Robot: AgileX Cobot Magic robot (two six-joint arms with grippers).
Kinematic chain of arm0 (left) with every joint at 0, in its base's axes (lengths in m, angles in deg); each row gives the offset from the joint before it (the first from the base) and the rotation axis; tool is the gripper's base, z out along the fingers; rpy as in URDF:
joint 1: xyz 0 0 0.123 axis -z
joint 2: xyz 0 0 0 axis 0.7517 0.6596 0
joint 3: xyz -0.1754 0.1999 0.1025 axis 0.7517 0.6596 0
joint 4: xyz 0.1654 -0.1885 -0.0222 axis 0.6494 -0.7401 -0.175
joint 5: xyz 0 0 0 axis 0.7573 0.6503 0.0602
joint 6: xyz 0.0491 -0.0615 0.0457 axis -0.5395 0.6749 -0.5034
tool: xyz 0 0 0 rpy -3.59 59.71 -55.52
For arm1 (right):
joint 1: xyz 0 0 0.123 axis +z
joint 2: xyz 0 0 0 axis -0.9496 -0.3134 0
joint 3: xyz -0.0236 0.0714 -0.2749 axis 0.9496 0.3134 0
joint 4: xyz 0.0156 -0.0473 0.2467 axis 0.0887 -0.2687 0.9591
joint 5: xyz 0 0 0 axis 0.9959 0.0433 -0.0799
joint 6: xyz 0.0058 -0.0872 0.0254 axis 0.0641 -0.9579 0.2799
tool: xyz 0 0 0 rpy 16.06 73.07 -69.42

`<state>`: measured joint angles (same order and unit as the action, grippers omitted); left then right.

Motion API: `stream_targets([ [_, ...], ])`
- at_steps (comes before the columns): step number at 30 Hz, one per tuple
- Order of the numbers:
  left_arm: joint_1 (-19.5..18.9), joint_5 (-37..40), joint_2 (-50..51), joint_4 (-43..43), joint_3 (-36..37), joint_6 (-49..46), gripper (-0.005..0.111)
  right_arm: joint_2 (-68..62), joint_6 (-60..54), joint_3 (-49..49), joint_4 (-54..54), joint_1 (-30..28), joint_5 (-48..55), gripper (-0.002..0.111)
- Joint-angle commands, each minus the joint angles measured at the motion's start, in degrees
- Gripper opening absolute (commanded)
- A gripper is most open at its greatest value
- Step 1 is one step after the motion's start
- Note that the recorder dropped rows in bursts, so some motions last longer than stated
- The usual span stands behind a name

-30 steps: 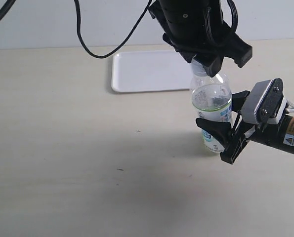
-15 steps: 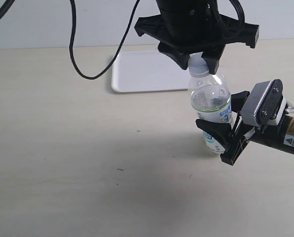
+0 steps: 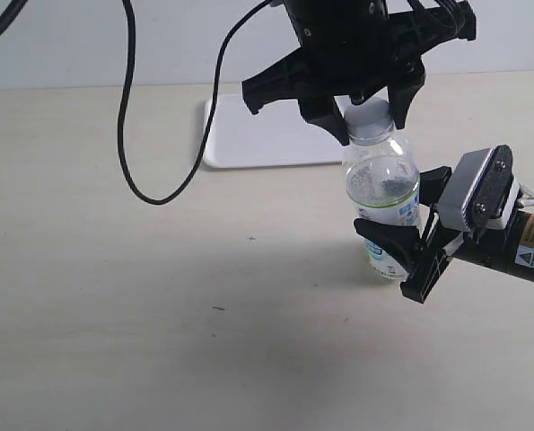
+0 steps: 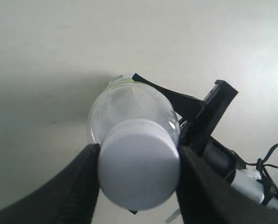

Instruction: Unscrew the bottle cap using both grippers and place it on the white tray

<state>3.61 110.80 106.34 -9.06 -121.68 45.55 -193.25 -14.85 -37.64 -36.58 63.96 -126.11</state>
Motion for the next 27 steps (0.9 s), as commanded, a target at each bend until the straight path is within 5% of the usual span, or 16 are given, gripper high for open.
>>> stream_targets([
  [1, 0.2, -0.5, -0.1, -3.8, -0.3, 7.1, 0.000, 0.1, 0.8, -0.1, 0.0, -0.2, -1.7, 0.000],
  [7, 0.2, -0.5, 0.0, -4.2, -0.3, 8.5, 0.000, 0.1, 2.0, -0.1, 0.0, -0.2, -1.7, 0.000],
  [10, 0.2, -0.5, 0.0, -5.1, -0.3, 7.0, 0.010, 0.1, 2.1, -0.1, 0.0, -0.2, -1.7, 0.000],
  [12, 0.2, -0.5, 0.0, -6.0, -0.3, 5.5, 0.038, 0.1, 2.1, -0.1, 0.0, -0.2, -1.7, 0.000],
  [14, 0.2, -0.5, 0.0, -5.7, -0.3, 0.7, 0.086, 0.1, 2.1, -0.1, 0.0, -0.2, -1.7, 0.000],
  [16, 0.2, -0.5, 0.0, -5.8, -0.3, -6.7, 0.103, 0.1, 2.1, -0.1, 0.4, -0.2, -1.7, 0.000],
  [22, -0.4, -0.5, 0.0, 0.2, -0.3, -33.0, 0.104, 0.1, 2.1, -0.1, 0.5, -0.2, -1.7, 0.000],
  [27, -0.4, -0.5, 0.0, 2.4, -0.3, -46.0, 0.104, 0.1, 2.1, -0.1, 0.5, -0.2, -1.7, 0.000],
])
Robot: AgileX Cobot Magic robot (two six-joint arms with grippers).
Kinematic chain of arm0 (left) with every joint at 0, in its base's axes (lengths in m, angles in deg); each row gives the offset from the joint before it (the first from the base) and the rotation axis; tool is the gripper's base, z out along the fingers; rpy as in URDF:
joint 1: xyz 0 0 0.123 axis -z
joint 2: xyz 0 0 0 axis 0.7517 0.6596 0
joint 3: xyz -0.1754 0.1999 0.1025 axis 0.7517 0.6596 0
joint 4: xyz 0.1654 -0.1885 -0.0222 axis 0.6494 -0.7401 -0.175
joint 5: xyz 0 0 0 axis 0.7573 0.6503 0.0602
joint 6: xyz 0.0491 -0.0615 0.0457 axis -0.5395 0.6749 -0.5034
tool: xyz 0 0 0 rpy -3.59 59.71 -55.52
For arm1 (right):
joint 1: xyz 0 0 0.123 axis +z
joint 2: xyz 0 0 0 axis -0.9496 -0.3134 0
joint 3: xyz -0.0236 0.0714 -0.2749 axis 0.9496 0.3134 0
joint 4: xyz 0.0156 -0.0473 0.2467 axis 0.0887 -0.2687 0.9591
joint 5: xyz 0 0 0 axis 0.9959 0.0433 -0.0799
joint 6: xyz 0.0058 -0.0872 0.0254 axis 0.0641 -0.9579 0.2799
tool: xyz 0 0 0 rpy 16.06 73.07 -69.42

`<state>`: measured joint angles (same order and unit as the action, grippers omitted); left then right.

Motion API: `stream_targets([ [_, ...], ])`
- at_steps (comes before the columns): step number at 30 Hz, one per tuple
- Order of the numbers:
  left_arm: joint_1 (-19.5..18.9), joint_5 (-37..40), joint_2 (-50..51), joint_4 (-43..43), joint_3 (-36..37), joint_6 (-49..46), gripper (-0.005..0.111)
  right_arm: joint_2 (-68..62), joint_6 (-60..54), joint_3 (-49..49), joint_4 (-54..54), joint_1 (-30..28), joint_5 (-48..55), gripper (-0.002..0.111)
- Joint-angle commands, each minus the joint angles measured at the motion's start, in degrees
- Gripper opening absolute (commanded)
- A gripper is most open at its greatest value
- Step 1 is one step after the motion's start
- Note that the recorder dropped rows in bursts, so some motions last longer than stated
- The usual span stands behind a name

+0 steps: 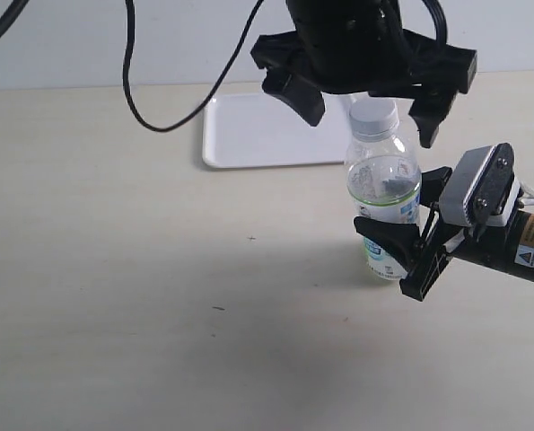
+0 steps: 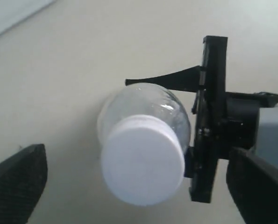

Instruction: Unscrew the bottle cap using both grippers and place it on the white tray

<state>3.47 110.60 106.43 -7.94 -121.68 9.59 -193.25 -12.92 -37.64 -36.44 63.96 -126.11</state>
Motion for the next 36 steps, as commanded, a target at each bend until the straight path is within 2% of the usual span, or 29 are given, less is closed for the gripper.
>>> stream_targets([
  [1, -0.2, -0.3, 0.0, 1.3, -0.3, -12.2, 0.104, 0.1, 0.2, -0.1, 0.2, -0.2, -1.7, 0.000],
  [7, -0.2, -0.3, -0.8, 0.9, -0.3, -26.3, 0.104, 0.1, 0.5, -0.1, 0.2, -0.2, -1.7, 0.000],
  [14, -0.2, -0.3, -2.5, 0.7, -0.3, -33.7, 0.104, 0.1, 1.1, -0.1, 0.2, -0.2, -1.7, 0.000],
  [28, -0.2, -0.3, -2.2, 0.6, -0.3, -36.2, 0.104, 0.1, 2.1, -0.1, -0.6, -0.2, -1.7, 0.000],
  [36, -0.2, -0.3, -2.2, -0.8, -0.3, -36.2, 0.104, 0.1, -2.6, -0.1, -2.0, -0.2, -1.7, 0.000],
])
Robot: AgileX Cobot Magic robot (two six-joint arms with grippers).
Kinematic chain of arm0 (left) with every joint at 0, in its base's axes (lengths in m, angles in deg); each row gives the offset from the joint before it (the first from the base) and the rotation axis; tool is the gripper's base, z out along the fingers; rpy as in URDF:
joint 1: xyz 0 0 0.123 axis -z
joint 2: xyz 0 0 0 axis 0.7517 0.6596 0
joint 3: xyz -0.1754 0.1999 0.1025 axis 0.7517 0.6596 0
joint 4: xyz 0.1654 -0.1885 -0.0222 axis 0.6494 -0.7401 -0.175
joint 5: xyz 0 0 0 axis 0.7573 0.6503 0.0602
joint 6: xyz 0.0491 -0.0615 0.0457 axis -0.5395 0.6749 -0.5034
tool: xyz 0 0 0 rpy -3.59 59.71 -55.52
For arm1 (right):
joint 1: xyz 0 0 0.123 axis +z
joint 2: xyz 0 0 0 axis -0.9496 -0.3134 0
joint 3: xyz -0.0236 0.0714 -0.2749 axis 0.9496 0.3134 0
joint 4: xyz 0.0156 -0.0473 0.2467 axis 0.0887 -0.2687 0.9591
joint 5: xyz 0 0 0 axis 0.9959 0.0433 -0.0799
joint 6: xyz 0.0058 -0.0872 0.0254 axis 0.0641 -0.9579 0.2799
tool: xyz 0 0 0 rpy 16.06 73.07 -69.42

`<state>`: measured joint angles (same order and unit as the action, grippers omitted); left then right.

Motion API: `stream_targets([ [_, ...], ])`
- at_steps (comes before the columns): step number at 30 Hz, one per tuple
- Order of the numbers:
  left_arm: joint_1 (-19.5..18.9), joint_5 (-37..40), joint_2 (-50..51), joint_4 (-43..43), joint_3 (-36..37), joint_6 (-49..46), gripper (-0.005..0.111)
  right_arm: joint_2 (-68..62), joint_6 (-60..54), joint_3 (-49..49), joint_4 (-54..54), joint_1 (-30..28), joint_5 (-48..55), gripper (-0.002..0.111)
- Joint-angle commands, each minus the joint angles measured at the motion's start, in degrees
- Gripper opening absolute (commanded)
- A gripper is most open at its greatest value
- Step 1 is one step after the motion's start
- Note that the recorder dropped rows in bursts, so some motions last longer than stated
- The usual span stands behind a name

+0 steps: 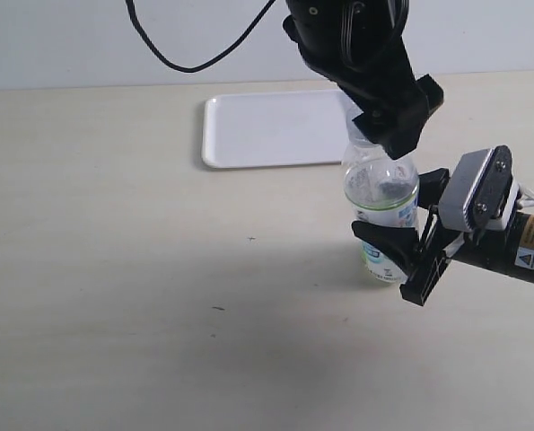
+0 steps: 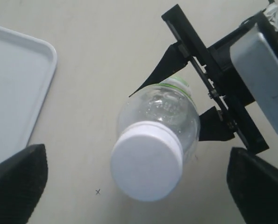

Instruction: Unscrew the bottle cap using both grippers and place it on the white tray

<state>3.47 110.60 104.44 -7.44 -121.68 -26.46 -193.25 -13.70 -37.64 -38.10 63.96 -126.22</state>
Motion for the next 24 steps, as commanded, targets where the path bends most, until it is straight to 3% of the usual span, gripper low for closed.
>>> stream_targets([
  [1, -0.2, -0.3, -0.2, -1.3, -0.3, -0.2, 0.104, 0.1, -1.8, -0.1, 0.0, -0.2, -1.6, 0.000],
  [4, -0.2, -0.3, -0.2, -1.3, -0.3, 0.5, 0.102, 0.1, -1.8, -0.1, 0.1, -0.2, -1.6, 0.000],
  [6, -0.2, -0.3, -0.2, -1.3, -0.3, 0.5, 0.095, 0.1, -1.7, -0.1, 0.1, -0.2, -1.6, 0.000],
  [13, -0.2, -0.3, -0.2, -1.3, -0.3, 1.7, 0.058, 0.1, -1.7, -0.1, 0.1, -0.2, -1.6, 0.000],
  [24, -0.2, -0.3, -0.2, -1.3, 1.3, 4.4, 0.064, 0.1, -1.6, -0.1, 0.1, -0.2, -1.6, 0.000],
])
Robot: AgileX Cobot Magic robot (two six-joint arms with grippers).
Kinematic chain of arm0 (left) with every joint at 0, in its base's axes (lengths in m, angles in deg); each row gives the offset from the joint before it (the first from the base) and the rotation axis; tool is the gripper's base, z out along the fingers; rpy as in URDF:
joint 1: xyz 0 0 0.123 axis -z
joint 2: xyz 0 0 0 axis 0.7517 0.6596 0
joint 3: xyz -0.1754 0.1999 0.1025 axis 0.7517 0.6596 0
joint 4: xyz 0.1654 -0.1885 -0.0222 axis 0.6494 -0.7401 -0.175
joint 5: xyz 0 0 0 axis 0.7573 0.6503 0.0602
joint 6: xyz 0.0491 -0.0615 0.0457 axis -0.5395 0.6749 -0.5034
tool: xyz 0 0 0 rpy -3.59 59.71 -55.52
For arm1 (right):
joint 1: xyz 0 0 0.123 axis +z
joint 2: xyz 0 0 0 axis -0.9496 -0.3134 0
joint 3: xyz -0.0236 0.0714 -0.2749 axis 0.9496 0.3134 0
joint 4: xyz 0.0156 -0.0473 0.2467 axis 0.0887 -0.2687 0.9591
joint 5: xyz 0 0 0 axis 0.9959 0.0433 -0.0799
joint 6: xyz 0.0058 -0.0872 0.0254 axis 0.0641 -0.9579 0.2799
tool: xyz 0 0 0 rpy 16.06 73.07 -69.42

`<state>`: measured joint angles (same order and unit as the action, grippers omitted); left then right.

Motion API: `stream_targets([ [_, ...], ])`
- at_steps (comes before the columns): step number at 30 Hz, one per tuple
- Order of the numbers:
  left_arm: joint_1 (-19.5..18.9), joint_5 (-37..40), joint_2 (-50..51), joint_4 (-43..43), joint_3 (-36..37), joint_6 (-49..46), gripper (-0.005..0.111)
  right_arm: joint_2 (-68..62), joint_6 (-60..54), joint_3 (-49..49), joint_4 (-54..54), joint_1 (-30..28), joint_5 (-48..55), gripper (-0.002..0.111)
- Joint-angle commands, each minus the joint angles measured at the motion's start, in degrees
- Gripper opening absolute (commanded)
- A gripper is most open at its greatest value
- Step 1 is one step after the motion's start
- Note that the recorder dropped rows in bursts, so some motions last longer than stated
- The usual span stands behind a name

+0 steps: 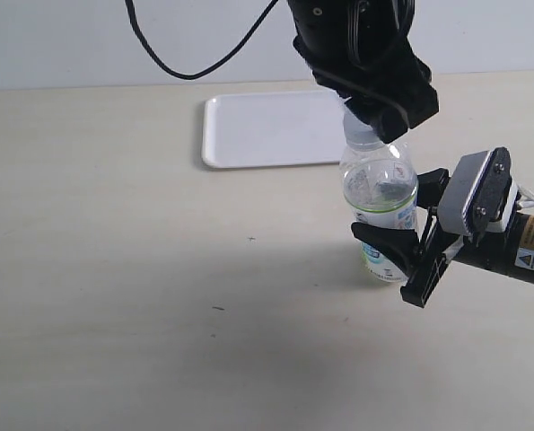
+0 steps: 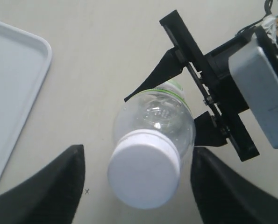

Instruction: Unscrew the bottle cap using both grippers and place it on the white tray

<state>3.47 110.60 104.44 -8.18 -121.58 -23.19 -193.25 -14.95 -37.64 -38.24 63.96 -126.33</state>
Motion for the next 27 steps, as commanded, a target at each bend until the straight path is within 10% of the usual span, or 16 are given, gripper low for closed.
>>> stream_targets([
  [1, -0.2, -0.3, -0.2, -0.5, 1.5, 1.1, 0.064, 0.1, -0.3, -0.1, 0.2, -0.2, -1.5, 0.000],
  [12, -0.2, -0.3, -0.3, -0.1, 1.8, 1.1, 0.059, 0.1, -0.3, -0.1, 0.5, -0.2, -1.5, 0.000],
  [22, -0.2, -0.3, -0.3, -0.1, 1.8, 4.2, 0.001, 0.1, -0.3, -0.1, 0.5, -0.2, -1.5, 0.000],
  [27, -0.2, -0.3, -0.3, -0.2, 1.8, 8.5, 0.000, 0.1, -0.4, -0.1, 0.5, -0.2, -1.5, 0.000],
])
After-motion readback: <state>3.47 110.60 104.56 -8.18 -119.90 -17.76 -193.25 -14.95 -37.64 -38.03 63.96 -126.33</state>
